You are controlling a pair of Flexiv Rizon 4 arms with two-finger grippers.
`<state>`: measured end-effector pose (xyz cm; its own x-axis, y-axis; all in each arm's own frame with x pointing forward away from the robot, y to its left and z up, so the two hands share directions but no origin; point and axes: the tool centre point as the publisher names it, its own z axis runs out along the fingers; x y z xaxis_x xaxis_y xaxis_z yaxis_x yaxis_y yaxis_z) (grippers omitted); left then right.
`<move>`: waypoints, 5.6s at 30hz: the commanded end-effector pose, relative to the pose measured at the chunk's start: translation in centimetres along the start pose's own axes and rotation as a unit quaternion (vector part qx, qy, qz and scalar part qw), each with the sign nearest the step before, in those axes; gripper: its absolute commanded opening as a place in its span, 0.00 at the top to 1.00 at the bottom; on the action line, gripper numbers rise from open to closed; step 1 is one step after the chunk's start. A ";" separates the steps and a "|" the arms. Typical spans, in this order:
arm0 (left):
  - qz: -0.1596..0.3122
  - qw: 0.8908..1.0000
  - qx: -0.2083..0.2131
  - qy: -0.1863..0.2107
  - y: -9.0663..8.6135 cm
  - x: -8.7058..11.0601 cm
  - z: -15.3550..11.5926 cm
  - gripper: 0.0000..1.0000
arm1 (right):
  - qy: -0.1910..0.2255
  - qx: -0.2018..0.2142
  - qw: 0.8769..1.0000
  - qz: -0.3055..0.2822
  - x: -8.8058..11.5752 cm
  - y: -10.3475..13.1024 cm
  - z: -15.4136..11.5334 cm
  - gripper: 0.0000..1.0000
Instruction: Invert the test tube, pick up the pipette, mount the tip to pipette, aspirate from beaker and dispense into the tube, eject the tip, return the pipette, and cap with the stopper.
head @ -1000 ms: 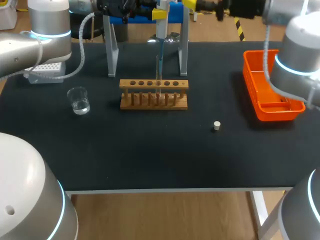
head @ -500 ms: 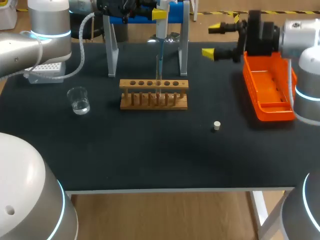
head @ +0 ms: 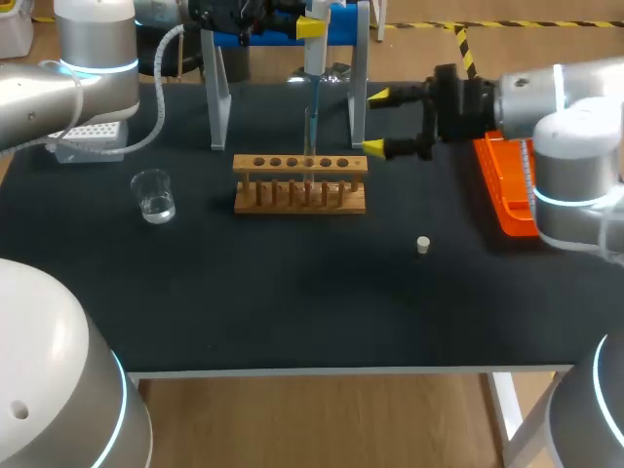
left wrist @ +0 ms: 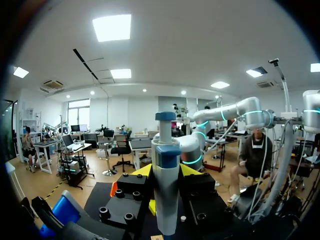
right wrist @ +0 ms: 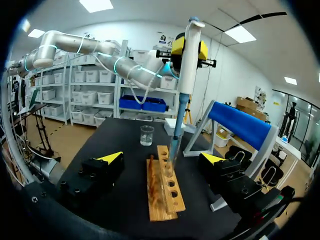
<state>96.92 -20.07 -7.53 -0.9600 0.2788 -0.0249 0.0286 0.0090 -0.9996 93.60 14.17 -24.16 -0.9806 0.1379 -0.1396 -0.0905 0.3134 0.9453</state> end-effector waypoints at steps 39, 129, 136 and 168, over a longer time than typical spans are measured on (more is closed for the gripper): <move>0.000 1.000 -0.001 0.002 -0.1 -0.1 -0.1 1.00 | 0.025 0.060 0.998 0.019 -2.7 -3.2 12.4 0.00; 0.024 0.999 -0.023 -0.005 -4.0 1.2 0.3 1.00 | 0.023 0.078 0.997 0.004 -2.1 -3.8 14.1 0.00; 0.030 0.999 -0.022 -0.005 -4.8 1.5 0.4 1.00 | 0.023 0.078 0.997 0.004 -2.1 -3.8 14.1 0.00; 0.036 0.991 -0.101 -0.084 -11.3 8.9 -1.4 1.00 | 0.023 0.078 0.997 0.004 -2.1 -3.8 14.1 0.00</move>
<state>92.95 -18.64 3.43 -0.9665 0.2366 -0.0996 0.1429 0.1734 -0.9744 98.36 26.01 -31.74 -0.9878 0.1015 -0.1181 -0.0599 0.4522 0.8899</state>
